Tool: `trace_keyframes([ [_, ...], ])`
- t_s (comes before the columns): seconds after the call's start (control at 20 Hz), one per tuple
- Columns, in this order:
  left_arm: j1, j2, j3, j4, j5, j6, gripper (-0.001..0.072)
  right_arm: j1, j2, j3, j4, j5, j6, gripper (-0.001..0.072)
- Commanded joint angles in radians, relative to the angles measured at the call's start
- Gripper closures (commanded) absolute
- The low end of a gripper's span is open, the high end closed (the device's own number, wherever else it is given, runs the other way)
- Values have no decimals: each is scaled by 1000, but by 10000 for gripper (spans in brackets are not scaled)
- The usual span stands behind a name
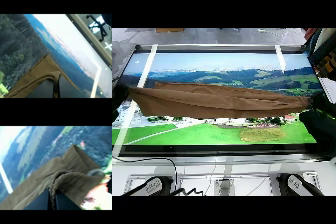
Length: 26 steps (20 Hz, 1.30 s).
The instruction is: Fold the clothes and pants, and hang the long-sleeved shirts on hangers.
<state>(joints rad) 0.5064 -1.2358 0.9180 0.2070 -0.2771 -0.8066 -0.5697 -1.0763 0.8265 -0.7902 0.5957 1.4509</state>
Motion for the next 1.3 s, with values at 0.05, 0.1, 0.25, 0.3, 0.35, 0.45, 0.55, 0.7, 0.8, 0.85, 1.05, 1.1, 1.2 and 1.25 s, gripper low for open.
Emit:
trace_keyframes([
  [0.05,-95,-179,148,1,98,-47,694,93,-178,1,195,-257,97,672],
  [0.1,-100,-212,177,0,98,-48,694,105,-211,8,234,-282,106,672],
  [0.25,-115,-291,220,0,98,-97,693,139,-310,89,264,-282,107,672],
  [0.3,-120,-306,223,-4,98,-97,693,153,-341,126,268,-288,111,672],
  [0.35,-121,-317,224,-9,99,-97,693,163,-365,158,280,-304,116,672],
  [0.45,-121,-330,224,-57,121,-96,693,172,-405,216,310,-336,163,672],
  [0.55,-121,-336,224,-123,154,-96,692,173,-432,255,319,-356,190,672],
  [0.7,-128,-349,245,-133,127,-95,373,176,-447,285,314,-348,188,181],
  [0.8,-133,-348,277,-133,105,-95,1,176,-447,304,312,-320,186,77],
  [0.85,-132,-346,299,-133,66,-95,2,175,-445,315,306,-302,186,77],
  [1.05,-107,-295,328,-89,-13,-95,2,175,-432,368,173,-192,178,90],
  [1.1,-89,-278,328,-35,-62,-95,2,175,-428,382,119,-156,178,90],
  [1.2,-32,-245,328,106,-236,-121,3,175,-422,401,27,-96,178,90],
  [1.25,1,-233,328,197,-329,-171,4,175,-418,401,0,-80,178,90],
])
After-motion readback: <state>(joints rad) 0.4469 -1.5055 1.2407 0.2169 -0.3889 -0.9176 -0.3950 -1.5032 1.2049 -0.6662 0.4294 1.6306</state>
